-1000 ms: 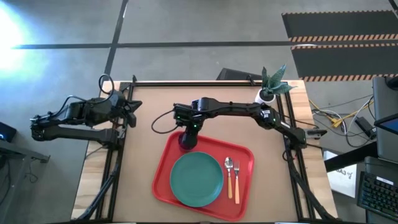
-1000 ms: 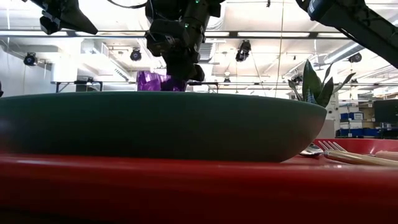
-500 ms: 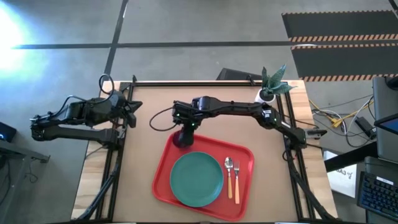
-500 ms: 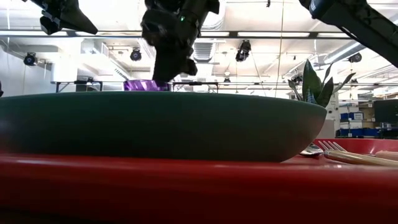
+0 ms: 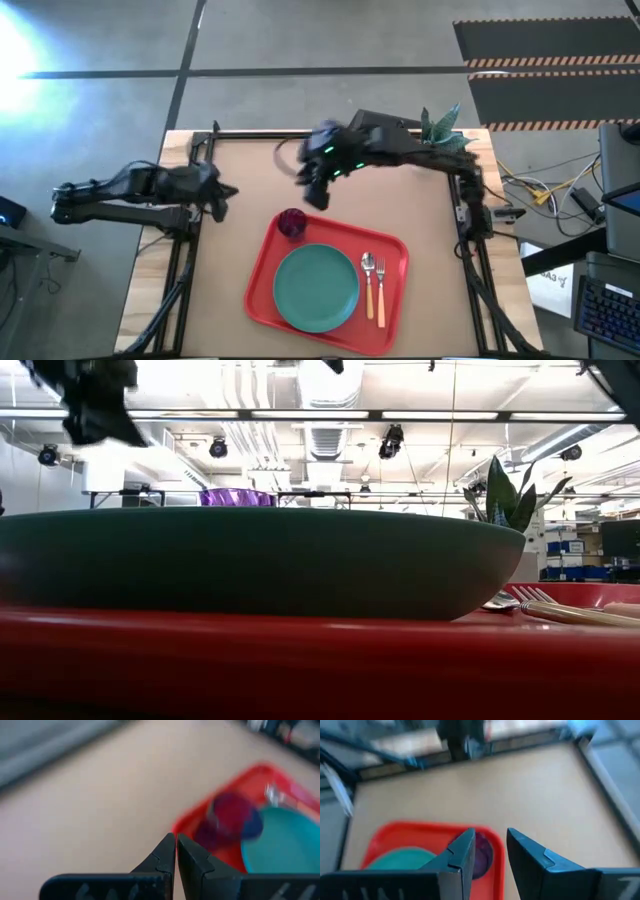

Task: Pick and place plate/cup/fork/spoon on tray
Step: Adjust the red serving tray

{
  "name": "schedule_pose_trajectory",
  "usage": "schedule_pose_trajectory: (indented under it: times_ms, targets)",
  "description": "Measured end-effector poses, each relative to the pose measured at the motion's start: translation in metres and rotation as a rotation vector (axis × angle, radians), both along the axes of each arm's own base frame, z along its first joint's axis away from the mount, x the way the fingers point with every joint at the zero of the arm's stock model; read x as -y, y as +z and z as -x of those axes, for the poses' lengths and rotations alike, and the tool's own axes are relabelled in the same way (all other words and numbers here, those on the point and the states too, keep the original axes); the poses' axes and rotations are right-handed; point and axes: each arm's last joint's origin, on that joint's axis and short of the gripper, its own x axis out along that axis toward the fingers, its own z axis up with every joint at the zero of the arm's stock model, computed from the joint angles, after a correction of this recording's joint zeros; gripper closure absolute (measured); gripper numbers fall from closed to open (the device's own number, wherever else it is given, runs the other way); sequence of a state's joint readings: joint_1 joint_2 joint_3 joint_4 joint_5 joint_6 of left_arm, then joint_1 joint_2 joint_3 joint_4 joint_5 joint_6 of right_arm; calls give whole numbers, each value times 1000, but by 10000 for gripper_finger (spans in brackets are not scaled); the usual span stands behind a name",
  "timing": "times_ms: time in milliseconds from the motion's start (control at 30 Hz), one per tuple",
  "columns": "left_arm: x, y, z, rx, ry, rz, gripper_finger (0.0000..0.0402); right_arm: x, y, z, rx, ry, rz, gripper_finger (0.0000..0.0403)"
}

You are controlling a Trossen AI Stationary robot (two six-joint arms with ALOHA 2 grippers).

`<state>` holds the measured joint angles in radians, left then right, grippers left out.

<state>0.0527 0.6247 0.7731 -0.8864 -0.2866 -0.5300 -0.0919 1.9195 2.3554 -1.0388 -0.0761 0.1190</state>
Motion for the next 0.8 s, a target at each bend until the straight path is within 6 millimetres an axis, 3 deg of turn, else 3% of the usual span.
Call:
schedule_pose_trajectory:
  times_ms: [200, 367, 567, 800]
  targets:
    - [12, -53, -19, -147, -59, 206, 402, -6, 78, 70, 237, -6, 26, 310]
    - [28, -72, -40, -70, -129, 278, 402, -12, 123, 130, 385, -7, 39, 308]
    - [46, -94, -59, -77, -128, 362, 402, -16, 149, 178, 492, -9, 46, 314]
    - [63, -115, -75, -132, -133, 407, 402, -18, 156, 196, 520, -12, 42, 319]
